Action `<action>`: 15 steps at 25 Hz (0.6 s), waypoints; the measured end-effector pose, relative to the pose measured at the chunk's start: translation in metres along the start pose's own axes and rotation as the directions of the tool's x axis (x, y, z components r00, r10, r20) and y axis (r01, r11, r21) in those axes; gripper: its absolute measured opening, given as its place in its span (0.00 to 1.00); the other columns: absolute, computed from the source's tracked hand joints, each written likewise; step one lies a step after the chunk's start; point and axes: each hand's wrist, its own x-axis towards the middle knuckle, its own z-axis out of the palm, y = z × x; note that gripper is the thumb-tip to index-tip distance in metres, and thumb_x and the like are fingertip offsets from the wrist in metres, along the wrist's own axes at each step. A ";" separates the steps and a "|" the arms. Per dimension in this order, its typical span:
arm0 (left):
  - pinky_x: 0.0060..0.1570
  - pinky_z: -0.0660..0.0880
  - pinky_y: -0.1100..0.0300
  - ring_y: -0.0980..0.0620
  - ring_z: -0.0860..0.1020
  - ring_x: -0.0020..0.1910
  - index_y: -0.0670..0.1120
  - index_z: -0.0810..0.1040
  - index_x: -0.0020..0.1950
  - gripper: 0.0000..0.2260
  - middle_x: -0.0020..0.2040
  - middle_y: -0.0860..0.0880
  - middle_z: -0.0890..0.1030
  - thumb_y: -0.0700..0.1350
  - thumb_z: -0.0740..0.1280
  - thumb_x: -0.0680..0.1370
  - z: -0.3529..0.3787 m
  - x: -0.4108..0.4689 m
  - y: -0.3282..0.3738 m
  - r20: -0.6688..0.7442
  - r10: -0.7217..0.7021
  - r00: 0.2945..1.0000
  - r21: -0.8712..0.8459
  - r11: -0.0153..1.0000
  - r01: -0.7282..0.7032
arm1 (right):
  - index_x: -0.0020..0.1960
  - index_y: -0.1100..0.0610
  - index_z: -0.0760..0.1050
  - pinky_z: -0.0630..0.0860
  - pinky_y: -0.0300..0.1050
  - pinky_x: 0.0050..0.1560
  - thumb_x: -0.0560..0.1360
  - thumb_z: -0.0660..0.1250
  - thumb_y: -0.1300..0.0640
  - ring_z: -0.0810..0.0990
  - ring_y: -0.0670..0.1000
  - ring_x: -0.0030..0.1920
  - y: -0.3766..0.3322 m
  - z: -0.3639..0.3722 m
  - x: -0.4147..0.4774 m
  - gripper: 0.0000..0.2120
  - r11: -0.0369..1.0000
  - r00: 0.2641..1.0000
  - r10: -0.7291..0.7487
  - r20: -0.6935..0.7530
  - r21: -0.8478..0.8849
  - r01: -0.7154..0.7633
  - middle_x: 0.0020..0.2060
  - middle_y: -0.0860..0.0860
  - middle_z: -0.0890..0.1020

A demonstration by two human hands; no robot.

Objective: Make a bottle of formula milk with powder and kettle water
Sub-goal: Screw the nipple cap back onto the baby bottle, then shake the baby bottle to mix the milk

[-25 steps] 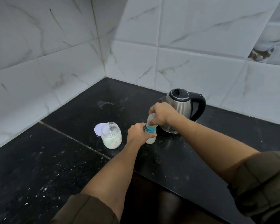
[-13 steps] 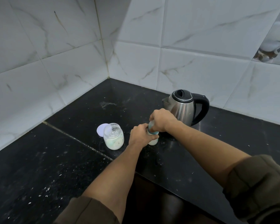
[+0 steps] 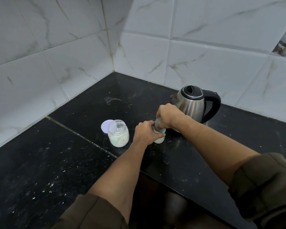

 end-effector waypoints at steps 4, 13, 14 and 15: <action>0.50 0.79 0.57 0.57 0.83 0.46 0.52 0.83 0.54 0.21 0.44 0.57 0.86 0.63 0.79 0.67 0.003 -0.003 -0.001 -0.019 -0.001 1.000 0.005 1.000 0.001 | 0.60 0.53 0.85 0.80 0.46 0.45 0.71 0.77 0.48 0.83 0.54 0.48 -0.001 0.003 -0.001 0.19 0.998 1.000 -0.021 -0.002 -0.057 0.021 0.52 0.53 0.86; 0.47 0.81 0.53 0.54 0.83 0.43 0.54 0.83 0.47 0.16 0.39 0.55 0.85 0.60 0.79 0.65 -0.007 -0.006 0.009 -0.027 -0.014 1.000 -0.025 1.000 0.013 | 0.85 0.45 0.52 0.75 0.55 0.67 0.77 0.71 0.52 0.78 0.58 0.65 0.033 0.036 -0.027 0.42 0.968 0.982 -0.190 -0.014 0.164 0.190 0.68 0.54 0.75; 0.47 0.80 0.54 0.56 0.83 0.43 0.54 0.84 0.48 0.18 0.39 0.56 0.85 0.61 0.79 0.64 -0.012 -0.005 0.012 -0.036 -0.014 0.999 -0.039 0.999 0.012 | 0.85 0.43 0.43 0.74 0.55 0.68 0.76 0.72 0.55 0.79 0.58 0.64 0.038 0.038 -0.030 0.50 0.951 0.976 -0.219 -0.013 0.220 0.217 0.69 0.54 0.73; 0.48 0.81 0.55 0.58 0.83 0.43 0.54 0.84 0.48 0.19 0.39 0.57 0.85 0.63 0.79 0.64 -0.019 -0.002 0.015 -0.054 -0.017 0.998 -0.067 0.998 0.013 | 0.84 0.41 0.36 0.75 0.56 0.68 0.75 0.74 0.57 0.79 0.58 0.62 0.041 0.039 -0.032 0.55 0.934 0.971 -0.237 -0.037 0.266 0.239 0.69 0.55 0.72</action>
